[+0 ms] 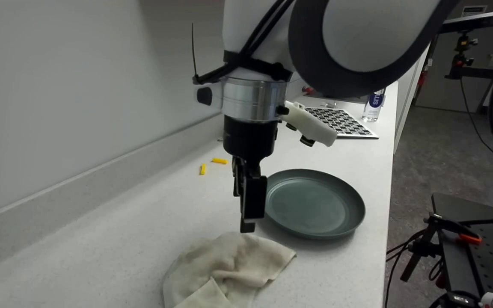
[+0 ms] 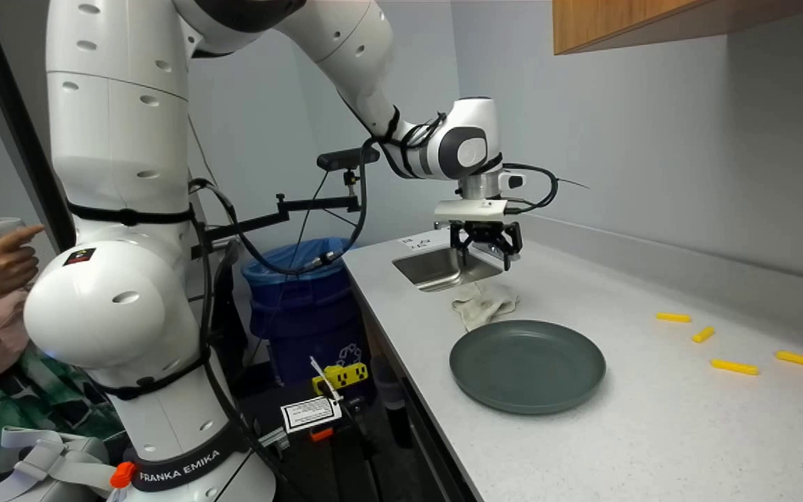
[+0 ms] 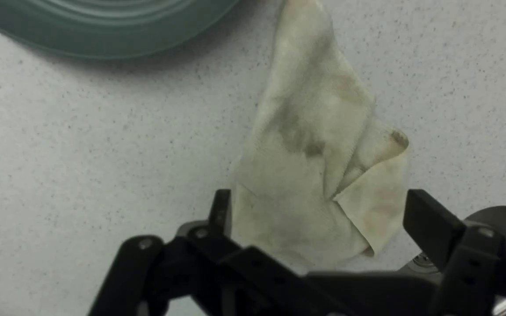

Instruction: Pick the cloth and wipe the plate

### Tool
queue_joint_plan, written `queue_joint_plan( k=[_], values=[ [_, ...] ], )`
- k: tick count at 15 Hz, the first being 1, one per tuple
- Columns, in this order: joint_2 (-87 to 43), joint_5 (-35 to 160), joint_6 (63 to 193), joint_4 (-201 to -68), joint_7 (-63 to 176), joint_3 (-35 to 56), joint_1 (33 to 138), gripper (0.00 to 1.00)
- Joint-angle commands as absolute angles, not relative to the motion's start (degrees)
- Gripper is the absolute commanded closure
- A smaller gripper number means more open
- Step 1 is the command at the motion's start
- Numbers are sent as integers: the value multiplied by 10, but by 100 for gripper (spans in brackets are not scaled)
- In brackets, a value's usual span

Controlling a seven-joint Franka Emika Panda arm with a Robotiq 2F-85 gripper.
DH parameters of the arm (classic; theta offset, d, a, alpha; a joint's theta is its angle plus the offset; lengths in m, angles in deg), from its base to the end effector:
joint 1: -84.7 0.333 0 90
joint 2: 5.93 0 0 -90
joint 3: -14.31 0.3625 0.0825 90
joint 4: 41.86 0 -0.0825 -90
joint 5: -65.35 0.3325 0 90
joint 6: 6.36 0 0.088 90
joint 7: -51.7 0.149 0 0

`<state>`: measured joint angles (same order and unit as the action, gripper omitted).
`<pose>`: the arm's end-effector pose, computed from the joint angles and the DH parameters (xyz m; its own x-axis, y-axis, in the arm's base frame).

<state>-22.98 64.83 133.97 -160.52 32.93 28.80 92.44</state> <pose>0.5358 0.2116 0.3387 0.7563 0.6455 0.1065 0.6516 -0.7578 -0.0346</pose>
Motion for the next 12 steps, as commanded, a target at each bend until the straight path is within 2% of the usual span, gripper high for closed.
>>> queue_joint_plan(
  k=[1, 12],
  values=[
    [-164, 666, 1326, -1675, 343, 283, 921, 0],
    [-11, 648, 1362, -1823, 424, 274, 943, 0]
  ],
)
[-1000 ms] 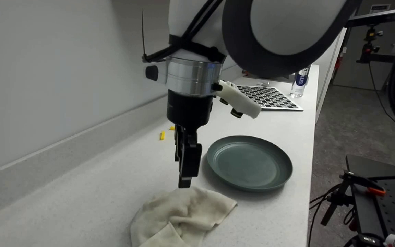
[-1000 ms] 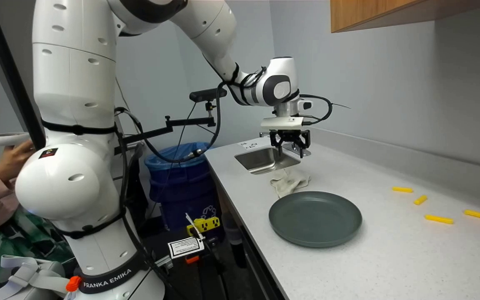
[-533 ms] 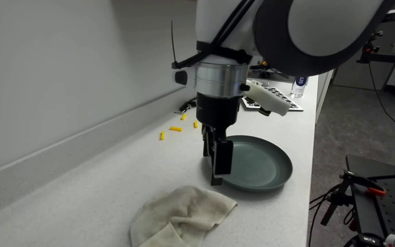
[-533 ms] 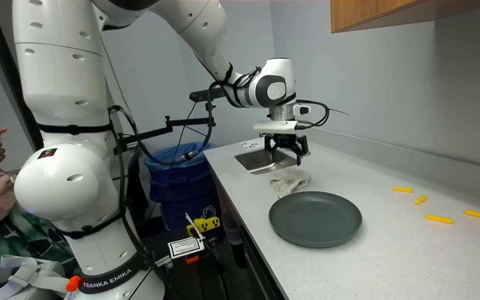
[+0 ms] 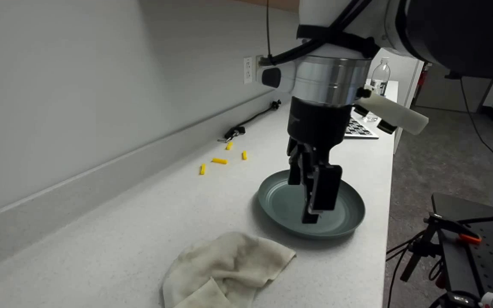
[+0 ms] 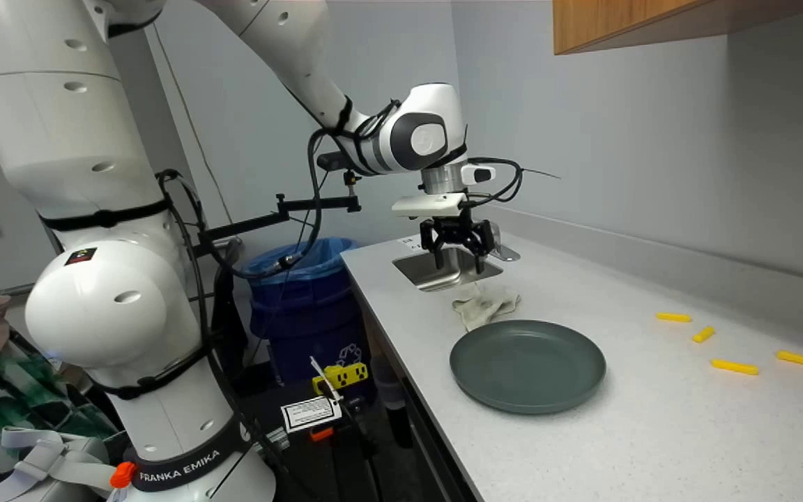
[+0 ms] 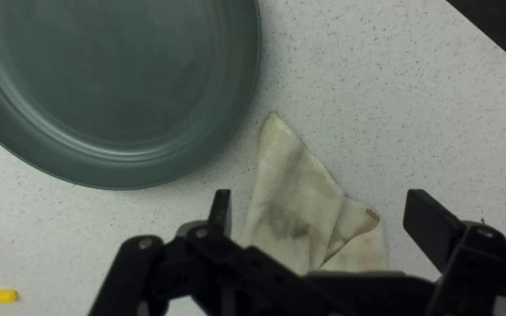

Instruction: Pick the cloth and wipe the plate

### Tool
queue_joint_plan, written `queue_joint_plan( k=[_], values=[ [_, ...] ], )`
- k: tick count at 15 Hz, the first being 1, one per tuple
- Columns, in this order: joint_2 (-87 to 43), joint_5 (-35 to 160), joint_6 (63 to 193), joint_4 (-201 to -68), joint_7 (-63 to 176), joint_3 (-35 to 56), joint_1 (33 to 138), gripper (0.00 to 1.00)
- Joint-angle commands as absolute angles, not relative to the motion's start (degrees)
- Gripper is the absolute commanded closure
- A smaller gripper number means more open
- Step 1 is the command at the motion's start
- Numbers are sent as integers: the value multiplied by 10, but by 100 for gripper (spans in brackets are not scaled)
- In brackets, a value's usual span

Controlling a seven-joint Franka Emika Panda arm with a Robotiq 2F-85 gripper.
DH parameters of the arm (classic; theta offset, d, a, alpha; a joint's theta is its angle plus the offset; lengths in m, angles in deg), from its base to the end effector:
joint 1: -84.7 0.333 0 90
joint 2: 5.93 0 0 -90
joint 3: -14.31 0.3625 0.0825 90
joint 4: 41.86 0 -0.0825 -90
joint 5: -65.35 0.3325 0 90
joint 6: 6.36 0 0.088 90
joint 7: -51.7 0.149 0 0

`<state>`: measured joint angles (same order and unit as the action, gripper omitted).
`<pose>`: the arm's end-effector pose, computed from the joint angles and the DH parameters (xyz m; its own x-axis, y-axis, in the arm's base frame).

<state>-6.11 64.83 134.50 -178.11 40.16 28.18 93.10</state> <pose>0.4367 0.1786 0.3695 0.8243 0.5611 0.0747 0.5613 -0.8273 0.0209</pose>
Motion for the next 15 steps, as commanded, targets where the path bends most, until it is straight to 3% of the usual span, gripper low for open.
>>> queue_joint_plan(
  k=[1, 15],
  values=[
    [-50, 648, 1345, -1789, 408, 271, 942, 0],
    [-27, 647, 1352, -1810, 414, 271, 944, 0]
  ],
)
